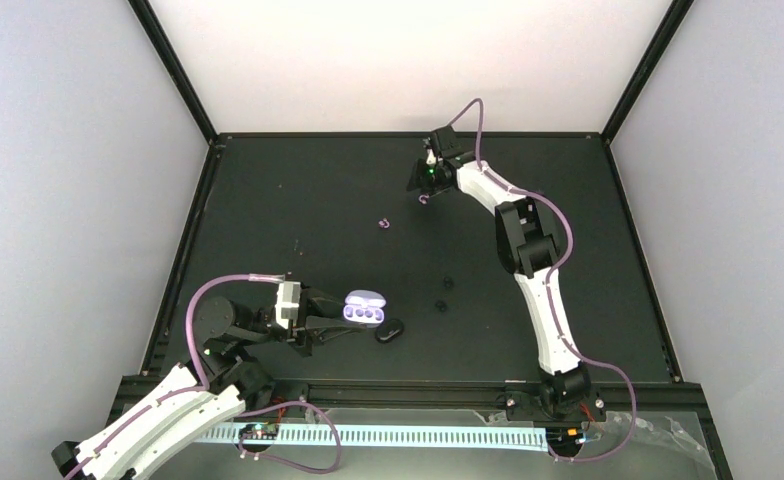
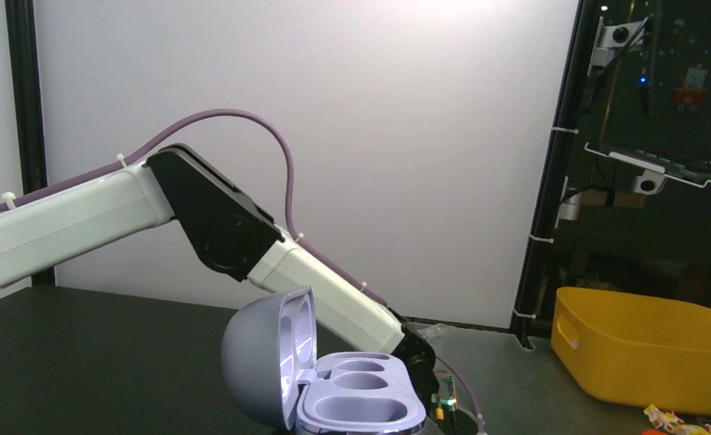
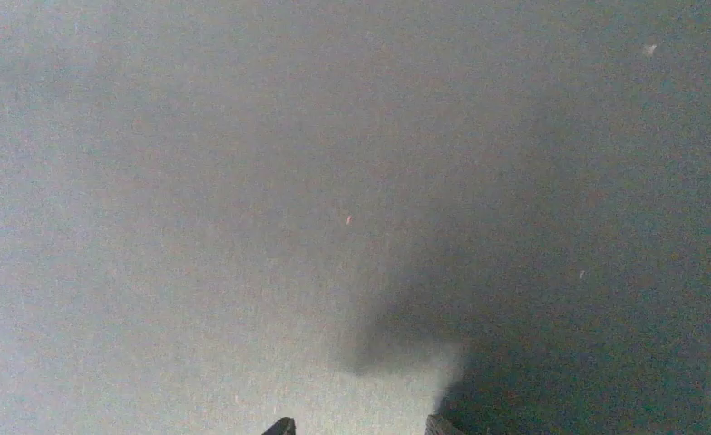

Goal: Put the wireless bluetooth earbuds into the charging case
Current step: Move the earbud to the center of the board.

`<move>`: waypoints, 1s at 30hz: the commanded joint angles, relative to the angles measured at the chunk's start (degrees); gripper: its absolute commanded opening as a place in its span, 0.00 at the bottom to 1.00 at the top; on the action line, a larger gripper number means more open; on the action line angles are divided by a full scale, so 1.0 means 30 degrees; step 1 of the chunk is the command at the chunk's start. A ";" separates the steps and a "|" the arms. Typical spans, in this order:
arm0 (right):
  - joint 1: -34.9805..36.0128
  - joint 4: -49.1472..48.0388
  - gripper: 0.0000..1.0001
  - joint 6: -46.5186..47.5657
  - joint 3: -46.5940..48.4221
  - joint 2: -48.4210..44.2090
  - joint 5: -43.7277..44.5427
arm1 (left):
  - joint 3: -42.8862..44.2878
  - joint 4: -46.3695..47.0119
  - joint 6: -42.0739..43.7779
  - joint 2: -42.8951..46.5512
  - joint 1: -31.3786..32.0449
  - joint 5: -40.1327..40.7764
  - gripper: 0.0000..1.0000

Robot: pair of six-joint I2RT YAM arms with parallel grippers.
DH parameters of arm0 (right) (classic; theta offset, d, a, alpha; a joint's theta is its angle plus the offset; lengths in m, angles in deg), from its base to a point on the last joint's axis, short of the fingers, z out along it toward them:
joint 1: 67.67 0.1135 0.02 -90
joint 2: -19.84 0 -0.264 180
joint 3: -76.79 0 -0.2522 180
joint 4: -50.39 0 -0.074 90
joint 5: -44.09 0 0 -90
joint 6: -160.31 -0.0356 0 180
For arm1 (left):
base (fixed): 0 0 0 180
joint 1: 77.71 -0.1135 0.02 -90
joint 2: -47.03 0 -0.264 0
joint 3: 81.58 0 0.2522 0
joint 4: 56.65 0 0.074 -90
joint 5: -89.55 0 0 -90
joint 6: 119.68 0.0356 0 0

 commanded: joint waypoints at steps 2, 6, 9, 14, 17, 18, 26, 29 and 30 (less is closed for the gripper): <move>0.0638 -0.0250 0.35 -0.0027 -0.3109 -0.1858 0.0106 | 0.0153 0.0114 0.0071 0.0218 0.0178 -0.0035 0.02; 0.0782 -0.1020 0.33 0.0136 -0.5721 -0.3325 0.0810 | 0.0123 0.0114 -0.0019 0.0476 0.0178 -0.0091 0.02; 0.0827 -0.1329 0.32 0.0284 -0.7452 -0.4313 0.1182 | 0.0118 0.0155 -0.0069 0.0582 0.0178 -0.0180 0.02; 0.0948 -0.2233 0.32 0.0757 -1.0468 -0.6155 0.1601 | 0.0094 0.0257 -0.0148 0.0606 0.0163 -0.0310 0.01; 0.1114 -0.2640 0.33 0.1216 -1.1481 -0.7235 0.1411 | 0.0064 0.0385 -0.0190 0.0542 0.0171 -0.0435 0.02; 0.1167 -0.2824 0.33 0.1440 -1.1706 -0.7622 0.1265 | 0.0064 0.0446 -0.0202 0.0506 0.0164 -0.0508 0.01; 0.1216 -0.2860 0.40 0.2675 -1.0485 -0.8554 0.2152 | 0.0036 0.0561 -0.0186 0.0475 0.0164 -0.0475 0.02; 0.1221 -0.1882 0.42 0.3259 -0.8450 -0.7388 0.2234 | 0.0035 0.0563 -0.0182 0.0440 0.0171 -0.0520 0.01; 0.1224 -0.1530 0.43 0.3442 -0.7840 -0.6979 0.2270 | 0.0035 0.0556 -0.0187 0.0475 0.0164 -0.0515 0.02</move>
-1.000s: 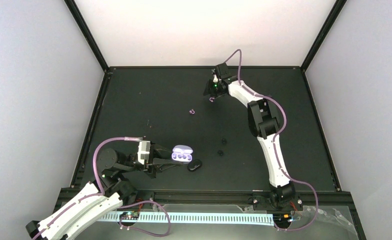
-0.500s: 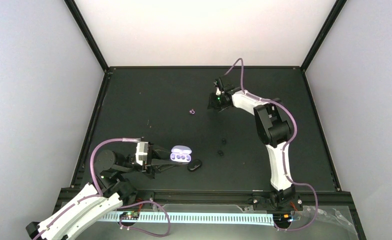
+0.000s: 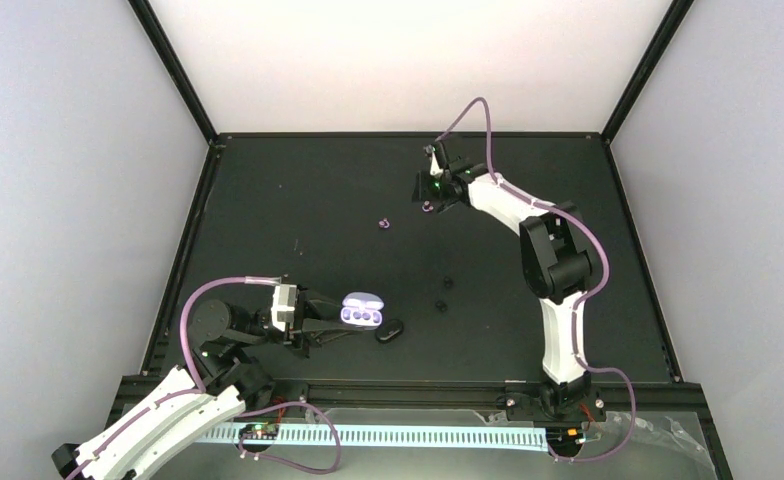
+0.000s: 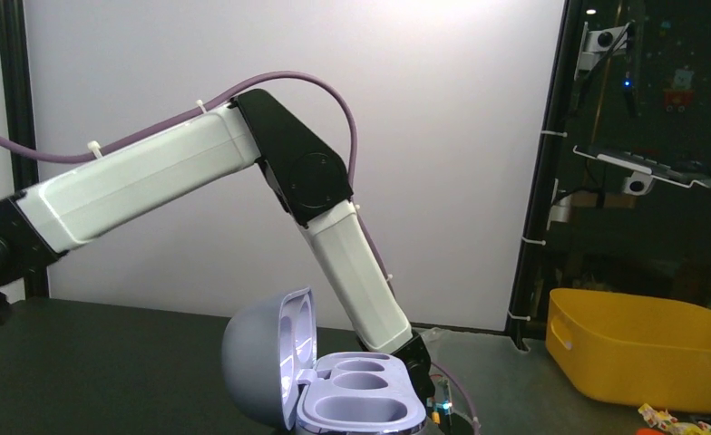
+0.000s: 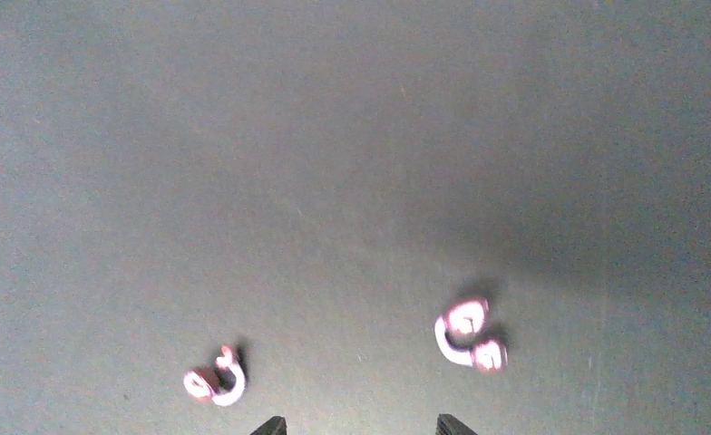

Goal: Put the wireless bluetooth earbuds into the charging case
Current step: Move the earbud to the center of the board.

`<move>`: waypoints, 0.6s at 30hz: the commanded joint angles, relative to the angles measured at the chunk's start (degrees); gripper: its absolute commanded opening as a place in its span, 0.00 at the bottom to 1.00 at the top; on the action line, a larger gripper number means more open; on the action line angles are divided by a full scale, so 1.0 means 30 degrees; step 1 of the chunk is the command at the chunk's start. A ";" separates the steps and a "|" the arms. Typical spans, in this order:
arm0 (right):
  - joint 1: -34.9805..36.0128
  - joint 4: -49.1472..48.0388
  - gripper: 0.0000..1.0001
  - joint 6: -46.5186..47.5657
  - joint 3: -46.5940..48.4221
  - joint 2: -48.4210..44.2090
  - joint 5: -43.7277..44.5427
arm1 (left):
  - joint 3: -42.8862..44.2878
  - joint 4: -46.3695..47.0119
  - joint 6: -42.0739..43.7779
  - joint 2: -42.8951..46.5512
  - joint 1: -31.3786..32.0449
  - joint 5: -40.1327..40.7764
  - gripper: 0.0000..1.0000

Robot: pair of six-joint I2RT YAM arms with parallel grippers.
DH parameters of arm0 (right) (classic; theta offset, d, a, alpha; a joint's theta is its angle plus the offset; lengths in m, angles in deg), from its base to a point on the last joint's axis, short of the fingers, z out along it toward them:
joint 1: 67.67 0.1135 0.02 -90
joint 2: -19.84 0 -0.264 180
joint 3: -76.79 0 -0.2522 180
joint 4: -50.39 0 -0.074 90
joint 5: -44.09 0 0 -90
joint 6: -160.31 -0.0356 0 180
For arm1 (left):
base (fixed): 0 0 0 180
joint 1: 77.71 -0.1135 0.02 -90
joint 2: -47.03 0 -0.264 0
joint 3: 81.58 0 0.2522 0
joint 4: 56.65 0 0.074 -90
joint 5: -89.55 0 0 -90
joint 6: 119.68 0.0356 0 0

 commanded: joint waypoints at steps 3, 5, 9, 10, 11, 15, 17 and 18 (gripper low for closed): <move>0.0050 0.1725 0.44 0.1499 0.3737 0.2294 0.0884 | 0.0035 0.0471 -0.0131 0.0067 0.0163 -0.0232 0.01; 0.0050 0.2098 0.46 0.1568 0.4437 0.2817 0.1307 | 0.0035 0.0442 -0.0100 0.0103 0.0164 -0.0206 0.02; 0.0021 0.2919 0.53 0.1432 0.5853 0.3930 0.2389 | 0.0062 0.0418 -0.0069 0.0110 0.0178 -0.0160 0.02; 0.0024 0.3223 0.53 0.1401 0.6191 0.4219 0.2611 | 0.0064 0.0390 -0.0069 0.0096 0.0165 -0.0134 0.02; 0.0021 0.3416 0.54 0.1372 0.6537 0.4628 0.2774 | 0.0063 0.0406 -0.0065 0.0083 0.0163 -0.0149 0.02; 0.0035 0.4134 0.54 0.1308 0.7765 0.5593 0.3197 | 0.0064 0.0393 -0.0087 0.0081 0.0165 -0.0147 0.02; 0.0006 0.4359 0.53 0.1322 0.8203 0.5958 0.3299 | 0.0064 0.0388 -0.0070 0.0096 0.0163 -0.0147 0.01; 0.0019 0.4539 0.52 0.1351 0.8577 0.6165 0.3366 | 0.0064 0.0382 -0.0080 0.0083 0.0163 -0.0118 0.02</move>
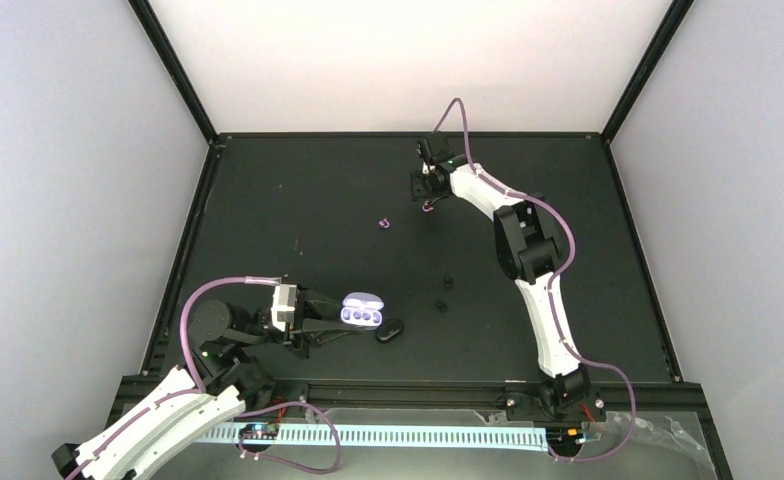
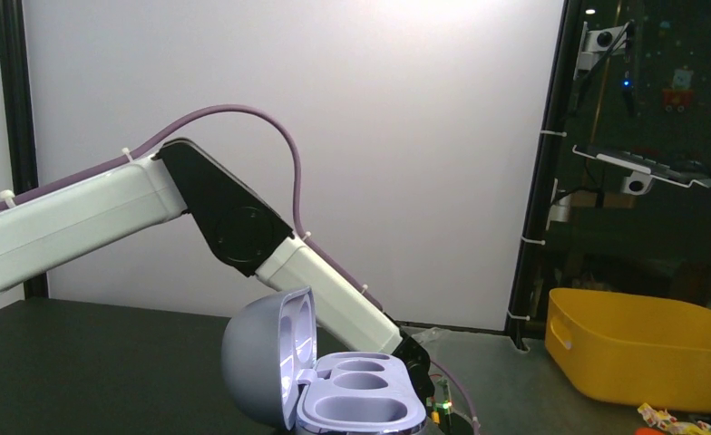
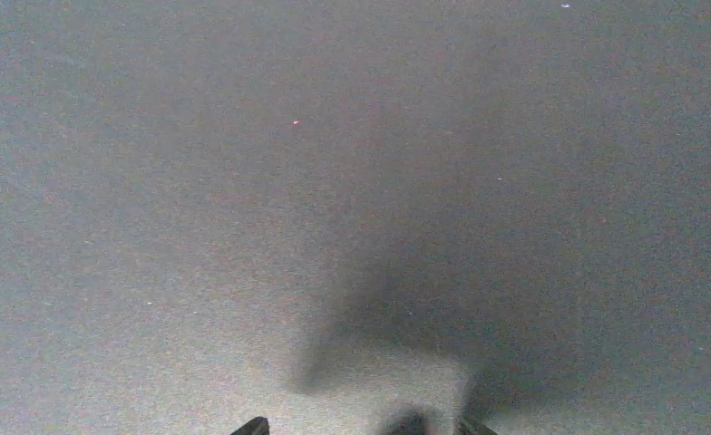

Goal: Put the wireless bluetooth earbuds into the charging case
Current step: Move the earbud to the center of the board.

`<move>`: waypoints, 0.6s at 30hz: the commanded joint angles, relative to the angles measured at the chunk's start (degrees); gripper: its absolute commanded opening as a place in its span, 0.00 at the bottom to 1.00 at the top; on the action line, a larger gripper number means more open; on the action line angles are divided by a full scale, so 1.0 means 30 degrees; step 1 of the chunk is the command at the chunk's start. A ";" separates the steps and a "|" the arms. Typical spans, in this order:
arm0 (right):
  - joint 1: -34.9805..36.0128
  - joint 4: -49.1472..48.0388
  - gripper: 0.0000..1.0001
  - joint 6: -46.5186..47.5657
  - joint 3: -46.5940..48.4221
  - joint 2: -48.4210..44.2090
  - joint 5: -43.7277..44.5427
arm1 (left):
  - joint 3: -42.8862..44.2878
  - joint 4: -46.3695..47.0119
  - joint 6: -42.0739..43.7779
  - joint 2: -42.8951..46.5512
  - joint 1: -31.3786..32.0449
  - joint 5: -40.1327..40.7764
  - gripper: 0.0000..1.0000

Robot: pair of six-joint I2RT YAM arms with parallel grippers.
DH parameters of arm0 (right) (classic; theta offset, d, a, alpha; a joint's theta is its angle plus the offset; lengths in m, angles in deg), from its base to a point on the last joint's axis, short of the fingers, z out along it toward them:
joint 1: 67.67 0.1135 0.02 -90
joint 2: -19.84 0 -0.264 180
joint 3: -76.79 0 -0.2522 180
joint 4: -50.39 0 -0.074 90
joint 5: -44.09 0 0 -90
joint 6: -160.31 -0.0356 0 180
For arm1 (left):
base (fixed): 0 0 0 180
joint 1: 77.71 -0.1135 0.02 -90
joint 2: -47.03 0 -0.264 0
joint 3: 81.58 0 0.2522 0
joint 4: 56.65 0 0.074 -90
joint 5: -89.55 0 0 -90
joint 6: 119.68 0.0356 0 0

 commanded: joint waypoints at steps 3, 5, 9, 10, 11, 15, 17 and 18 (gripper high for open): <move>0.0013 0.1846 0.45 0.0238 0.2125 0.1048 0.1025 | 0.0072 0.0393 -0.0061 0.0070 0.0166 -0.0081 0.02; 0.0057 0.2108 0.40 0.0289 0.1984 0.1082 0.0957 | 0.0072 0.0401 -0.0042 0.0086 0.0182 -0.0091 0.02; 0.0252 0.1890 0.31 0.0405 0.0484 0.0437 0.0948 | 0.0044 0.0507 -0.0048 0.0052 0.0166 -0.0118 0.02; 0.0298 0.1864 0.30 0.0482 0.0138 0.0269 0.0981 | 0.0043 0.0547 -0.0085 0.0030 0.0167 -0.0144 0.02; 0.0395 0.1839 0.28 0.0554 -0.0213 0.0109 0.1084 | 0.0042 0.0560 -0.0108 0.0042 0.0164 -0.0213 0.02; 0.0742 0.1528 0.22 0.0759 -0.1790 -0.0631 0.1536 | 0.0013 0.0586 -0.0162 0.0191 0.0171 -0.0256 0.01; 0.0935 0.1191 0.18 0.0934 -0.2741 -0.1108 0.1832 | -0.0016 0.0561 -0.0176 0.0298 0.0163 -0.0250 0.02; 0.1064 0.1140 0.17 0.0969 -0.3129 -0.1276 0.2018 | -0.0016 0.0583 -0.0185 0.0350 0.0163 -0.0263 0.02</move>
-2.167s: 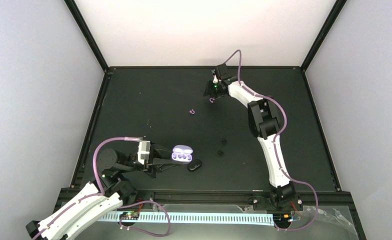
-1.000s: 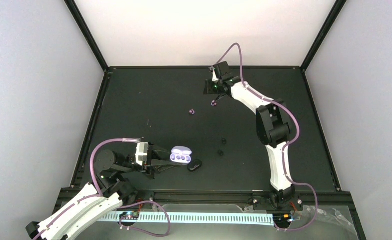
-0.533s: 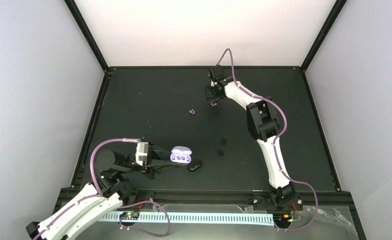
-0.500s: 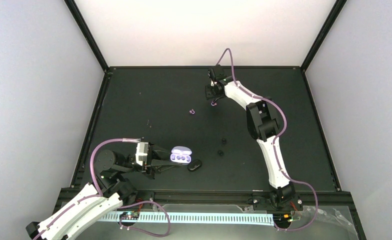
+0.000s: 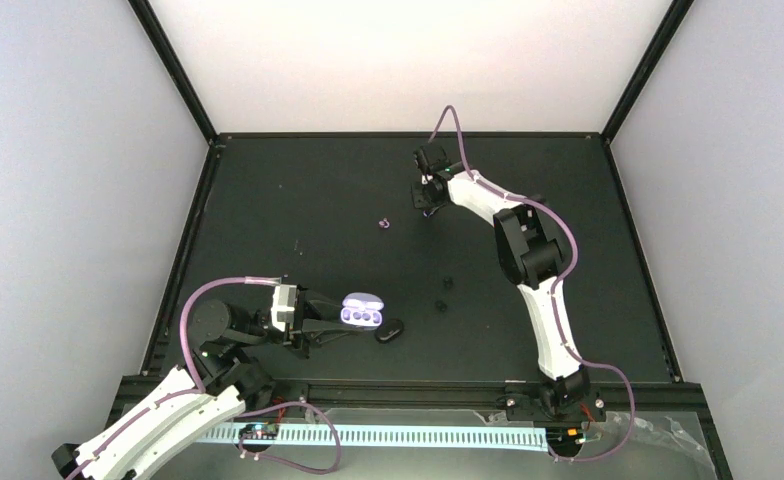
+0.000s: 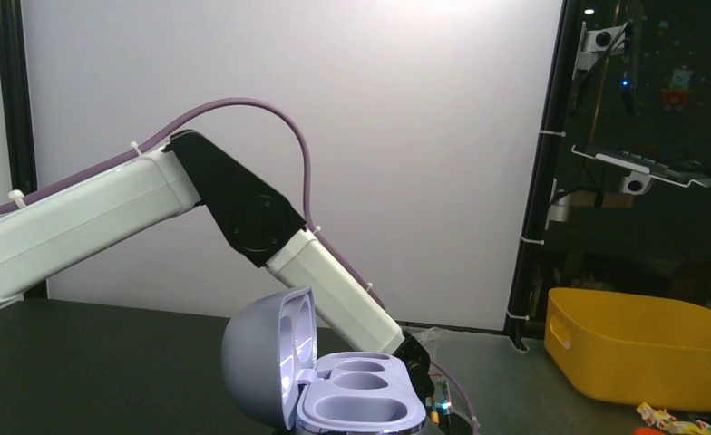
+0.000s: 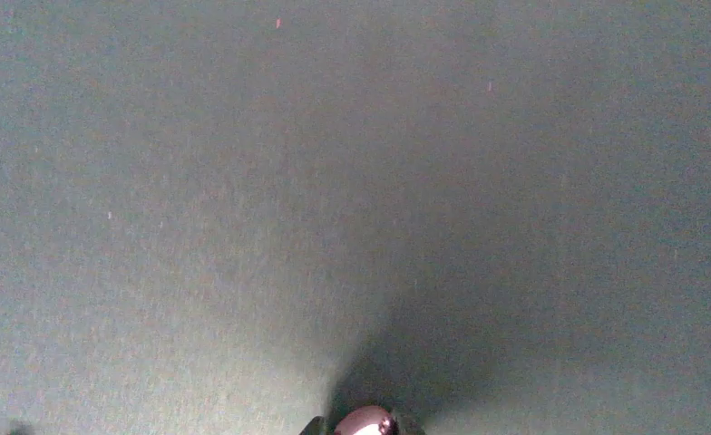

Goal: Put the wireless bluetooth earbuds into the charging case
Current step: Move the earbud to the center of the board.

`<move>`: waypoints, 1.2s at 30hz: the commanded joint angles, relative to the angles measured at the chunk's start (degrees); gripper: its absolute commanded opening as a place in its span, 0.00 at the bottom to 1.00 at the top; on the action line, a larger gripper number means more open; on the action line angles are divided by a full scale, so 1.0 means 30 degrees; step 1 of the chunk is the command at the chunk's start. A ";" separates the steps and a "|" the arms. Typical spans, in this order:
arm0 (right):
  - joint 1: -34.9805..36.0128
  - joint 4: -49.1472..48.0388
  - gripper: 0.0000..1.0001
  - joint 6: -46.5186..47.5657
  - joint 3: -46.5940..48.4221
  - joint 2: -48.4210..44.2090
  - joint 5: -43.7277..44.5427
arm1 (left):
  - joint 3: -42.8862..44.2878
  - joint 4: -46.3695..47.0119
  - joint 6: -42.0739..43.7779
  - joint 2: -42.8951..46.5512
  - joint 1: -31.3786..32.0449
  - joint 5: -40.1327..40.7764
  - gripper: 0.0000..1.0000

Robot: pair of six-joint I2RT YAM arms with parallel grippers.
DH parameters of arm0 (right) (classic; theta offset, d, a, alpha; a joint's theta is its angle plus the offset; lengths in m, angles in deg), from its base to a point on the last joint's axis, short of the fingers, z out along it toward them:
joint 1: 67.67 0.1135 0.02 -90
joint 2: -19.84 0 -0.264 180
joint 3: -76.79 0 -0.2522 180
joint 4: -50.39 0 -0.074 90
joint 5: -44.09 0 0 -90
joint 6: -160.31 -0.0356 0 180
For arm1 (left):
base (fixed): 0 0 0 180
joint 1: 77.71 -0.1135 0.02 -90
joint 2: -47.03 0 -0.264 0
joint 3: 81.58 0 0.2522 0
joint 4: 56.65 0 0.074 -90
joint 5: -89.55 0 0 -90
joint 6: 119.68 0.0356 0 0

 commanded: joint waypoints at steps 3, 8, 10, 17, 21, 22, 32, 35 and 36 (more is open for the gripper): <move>0.0955 0.0228 0.15 0.0420 -0.3258 -0.1335 0.1187 | -0.0016 0.0536 -0.0228 0.0490 0.0171 -0.0234 0.02; 0.1522 -0.0916 0.12 -0.0250 -0.6390 -0.3505 0.1098 | -0.0045 0.0533 -0.0256 0.0738 0.0171 -0.0261 0.02; 0.1819 -0.1671 0.12 -0.0889 -0.8397 -0.4819 0.0932 | -0.0020 0.0541 -0.0271 0.0790 0.0163 -0.0296 0.02; 0.2796 -0.4372 0.13 -0.3868 -1.4935 -0.9531 -0.0102 | -0.0020 0.0584 -0.0333 0.0873 0.0223 -0.0394 0.01; 0.3090 -0.4847 0.13 -0.4956 -1.5765 -1.0433 -0.0995 | -0.0045 0.0655 -0.0327 0.0810 0.0247 -0.0362 0.01; 0.3186 -0.5028 0.13 -0.5251 -1.5802 -1.0547 -0.1202 | -0.0031 0.0659 -0.0281 0.0807 0.0225 -0.0355 0.02; 0.3583 -0.5153 0.37 -0.5835 -1.4793 -1.1080 -0.2124 | -0.0016 0.0459 -0.0154 0.0763 0.0222 -0.0220 0.02; 0.3594 -0.4766 0.40 -0.5064 -1.4785 -1.1542 -0.1901 | -0.0016 0.0484 -0.0159 0.0710 0.0229 -0.0185 0.02; 0.3597 -0.4483 0.41 -0.4634 -1.4709 -1.1597 -0.1790 | -0.0016 0.0458 -0.0139 0.0695 0.0230 -0.0190 0.01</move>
